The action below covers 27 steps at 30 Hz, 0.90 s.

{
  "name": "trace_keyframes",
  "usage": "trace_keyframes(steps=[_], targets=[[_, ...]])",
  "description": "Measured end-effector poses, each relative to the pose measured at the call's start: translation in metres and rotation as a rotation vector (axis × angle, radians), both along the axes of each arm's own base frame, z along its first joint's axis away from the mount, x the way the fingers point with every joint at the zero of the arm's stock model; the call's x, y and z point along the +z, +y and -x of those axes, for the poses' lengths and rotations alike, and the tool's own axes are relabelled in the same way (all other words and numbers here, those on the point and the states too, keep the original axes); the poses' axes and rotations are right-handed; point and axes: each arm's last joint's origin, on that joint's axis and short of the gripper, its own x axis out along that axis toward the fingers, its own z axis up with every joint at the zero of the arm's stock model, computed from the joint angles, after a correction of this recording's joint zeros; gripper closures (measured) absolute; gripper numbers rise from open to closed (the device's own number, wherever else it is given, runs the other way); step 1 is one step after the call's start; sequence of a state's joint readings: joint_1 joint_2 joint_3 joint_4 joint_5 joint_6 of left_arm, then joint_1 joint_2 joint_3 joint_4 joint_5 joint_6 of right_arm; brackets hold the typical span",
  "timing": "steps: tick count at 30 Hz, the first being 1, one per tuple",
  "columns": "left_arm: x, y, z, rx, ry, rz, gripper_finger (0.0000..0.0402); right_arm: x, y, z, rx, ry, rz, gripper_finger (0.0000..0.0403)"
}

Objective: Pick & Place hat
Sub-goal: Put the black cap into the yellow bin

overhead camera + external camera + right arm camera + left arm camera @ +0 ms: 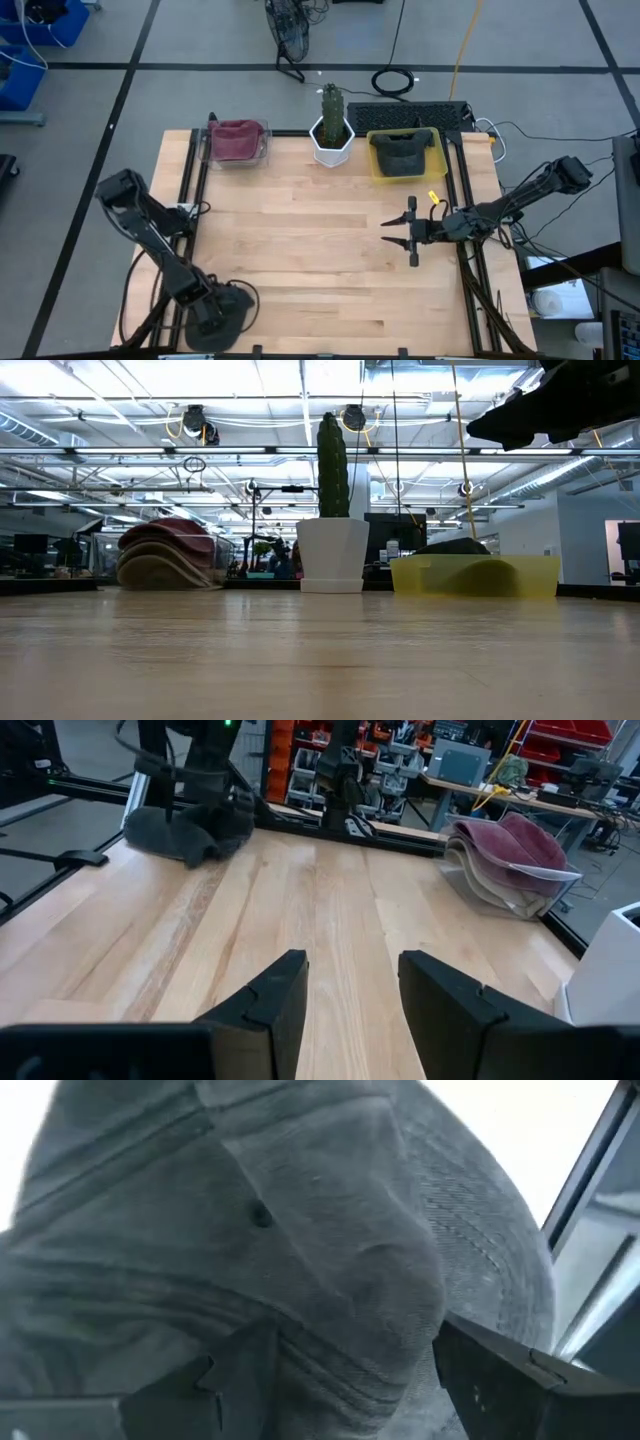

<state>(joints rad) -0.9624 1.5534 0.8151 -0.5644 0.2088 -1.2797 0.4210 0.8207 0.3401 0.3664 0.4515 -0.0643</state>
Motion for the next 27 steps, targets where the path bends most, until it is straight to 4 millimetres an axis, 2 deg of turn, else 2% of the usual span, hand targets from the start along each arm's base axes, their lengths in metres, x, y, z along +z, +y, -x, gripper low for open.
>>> trace_keyframes(steps=[4, 7, 12, 18, 20, 23, 27], targets=[[-0.004, 0.001, -0.004, -0.071, -0.002, 0.011, 0.0149, 0.000, 0.000, 0.000, -0.001, 0.000, 0.000, 0.0259], [-0.003, 0.003, -0.009, -0.106, -0.042, 0.016, 0.0176, 0.000, 0.000, 0.000, -0.001, 0.000, 0.000, 0.0259], [-0.002, 0.013, -0.027, -0.125, -0.110, 0.033, 0.0261, 0.000, 0.000, 0.000, 0.000, 0.004, 0.001, 0.0259], [-0.001, 0.040, -0.061, -0.109, -0.226, 0.022, 0.0380, 0.000, 0.000, 0.000, 0.001, 0.005, 0.001, 0.0259], [0.000, 0.053, -0.076, -0.104, -0.303, 0.007, 0.0385, 0.000, 0.000, 0.000, 0.001, 0.005, 0.002, 0.0259], [0.002, 0.075, -0.098, -0.120, -0.427, -0.032, 0.0367, 0.000, 0.000, 0.000, 0.002, 0.004, 0.003, 0.0259], [0.009, 0.117, -0.128, -0.082, -0.560, -0.154, 0.0361, 0.000, 0.000, 0.000, 0.003, 0.005, 0.007, 0.0259]])
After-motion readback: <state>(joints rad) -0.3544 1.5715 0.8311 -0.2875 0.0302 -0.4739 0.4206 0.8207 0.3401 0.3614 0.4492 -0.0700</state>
